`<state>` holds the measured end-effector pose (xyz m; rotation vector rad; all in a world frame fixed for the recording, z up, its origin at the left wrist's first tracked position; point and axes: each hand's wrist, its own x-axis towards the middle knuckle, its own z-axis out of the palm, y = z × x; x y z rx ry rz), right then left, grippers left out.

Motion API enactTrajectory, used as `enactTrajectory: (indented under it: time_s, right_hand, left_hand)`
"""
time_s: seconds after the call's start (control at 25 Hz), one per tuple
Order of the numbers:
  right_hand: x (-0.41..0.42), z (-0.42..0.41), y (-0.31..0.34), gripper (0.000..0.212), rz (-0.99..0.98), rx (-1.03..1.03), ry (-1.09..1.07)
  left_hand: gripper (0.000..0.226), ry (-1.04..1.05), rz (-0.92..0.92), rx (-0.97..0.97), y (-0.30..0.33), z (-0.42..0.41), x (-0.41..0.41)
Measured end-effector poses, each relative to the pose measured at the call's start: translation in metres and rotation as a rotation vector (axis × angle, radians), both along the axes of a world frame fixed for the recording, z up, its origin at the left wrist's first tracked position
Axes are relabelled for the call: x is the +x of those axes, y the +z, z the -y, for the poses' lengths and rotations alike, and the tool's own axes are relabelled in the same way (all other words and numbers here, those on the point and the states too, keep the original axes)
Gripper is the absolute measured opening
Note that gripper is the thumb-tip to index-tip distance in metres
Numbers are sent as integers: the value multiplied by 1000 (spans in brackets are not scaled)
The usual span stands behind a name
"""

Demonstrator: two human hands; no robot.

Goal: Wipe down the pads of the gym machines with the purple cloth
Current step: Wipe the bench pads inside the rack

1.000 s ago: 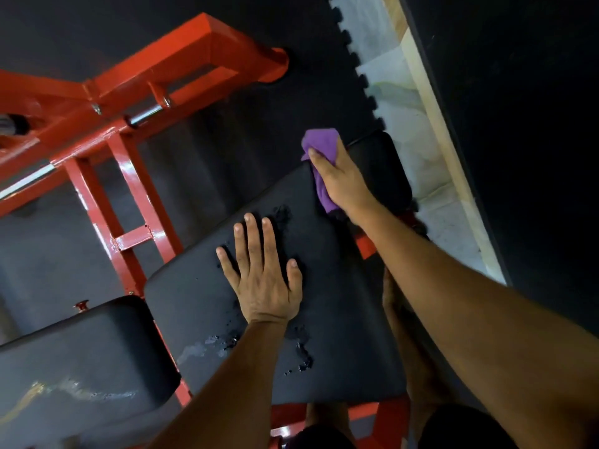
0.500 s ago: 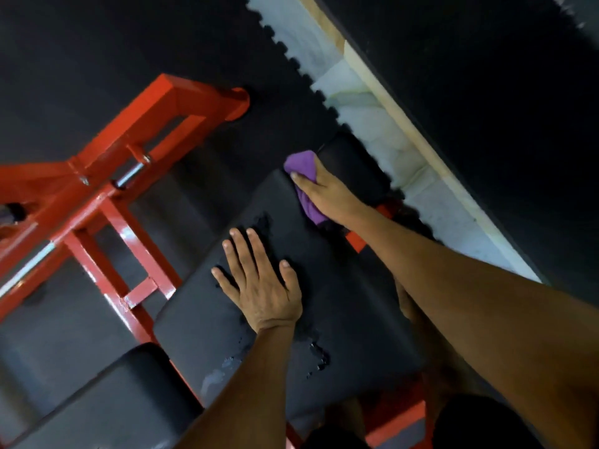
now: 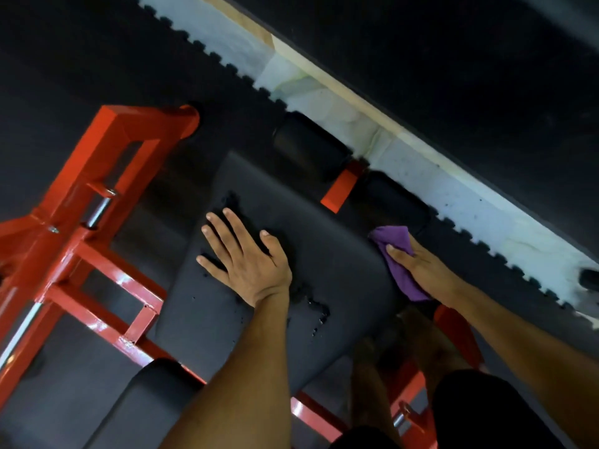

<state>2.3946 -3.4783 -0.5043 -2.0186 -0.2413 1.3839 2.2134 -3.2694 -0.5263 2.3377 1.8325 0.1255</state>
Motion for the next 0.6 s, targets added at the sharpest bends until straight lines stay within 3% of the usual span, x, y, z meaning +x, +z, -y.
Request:
enactTrajectory:
  time_s: [0.12, 0.24, 0.36, 0.48, 0.6]
  right_hand:
    - [1, -54, -6, 44, 77, 16, 34]
    - [4, -117, -13, 46, 77, 176, 144]
    - [6, -65, -7, 32, 98, 161, 174]
    - [-7, 13, 14, 42, 26, -46, -22]
    - [-3, -19, 8, 37, 31, -40, -3]
  left_hand:
    - [72, 6, -37, 11, -2, 1, -1]
    - [72, 8, -22, -5, -1, 2, -1]
    - [73, 16, -37, -12, 3, 0, 3]
    - [73, 20, -37, -23, 5, 2, 2]
    - [72, 25, -41, -9, 4, 3, 3]
